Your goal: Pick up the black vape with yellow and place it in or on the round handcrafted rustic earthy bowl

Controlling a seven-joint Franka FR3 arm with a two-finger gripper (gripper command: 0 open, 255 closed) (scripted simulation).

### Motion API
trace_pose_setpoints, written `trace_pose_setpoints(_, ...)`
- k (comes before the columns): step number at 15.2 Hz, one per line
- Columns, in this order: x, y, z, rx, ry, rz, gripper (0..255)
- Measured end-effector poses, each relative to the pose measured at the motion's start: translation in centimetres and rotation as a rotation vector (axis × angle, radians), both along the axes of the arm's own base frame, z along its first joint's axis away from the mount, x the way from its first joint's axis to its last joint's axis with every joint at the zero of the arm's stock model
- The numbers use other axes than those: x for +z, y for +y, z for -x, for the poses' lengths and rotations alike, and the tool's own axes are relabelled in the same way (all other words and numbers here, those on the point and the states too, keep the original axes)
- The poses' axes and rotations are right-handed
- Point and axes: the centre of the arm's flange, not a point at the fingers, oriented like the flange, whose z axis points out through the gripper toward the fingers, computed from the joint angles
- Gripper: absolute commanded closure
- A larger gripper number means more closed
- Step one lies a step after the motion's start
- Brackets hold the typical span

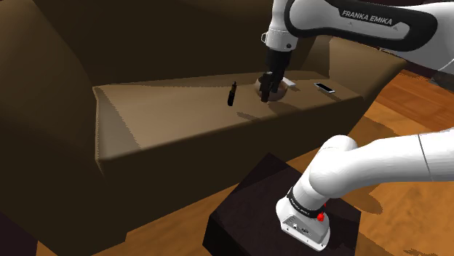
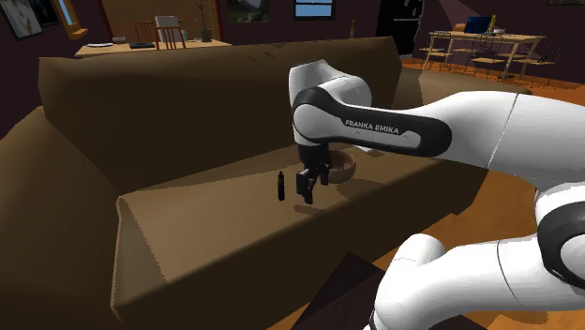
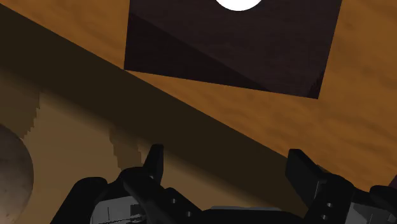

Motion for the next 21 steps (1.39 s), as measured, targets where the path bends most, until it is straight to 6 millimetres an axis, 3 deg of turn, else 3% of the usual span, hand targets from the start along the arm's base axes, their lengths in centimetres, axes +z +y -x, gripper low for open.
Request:
trace_pose_setpoints(2,-0.1,-0.3,-0.4,0.012,-0.003,0.000,0)
trace_pose_setpoints(5,-0.9,-1.9,-2.9,0.082,-0.020,-0.003,0)
trace_pose_setpoints(17,-3.4,-6.9,-15.9,0.414,-0.104,-0.011,0)
trace_pose_setpoints(21,-4.4,-7.3,-17.3,0.449,-0.112,-0.011,0)
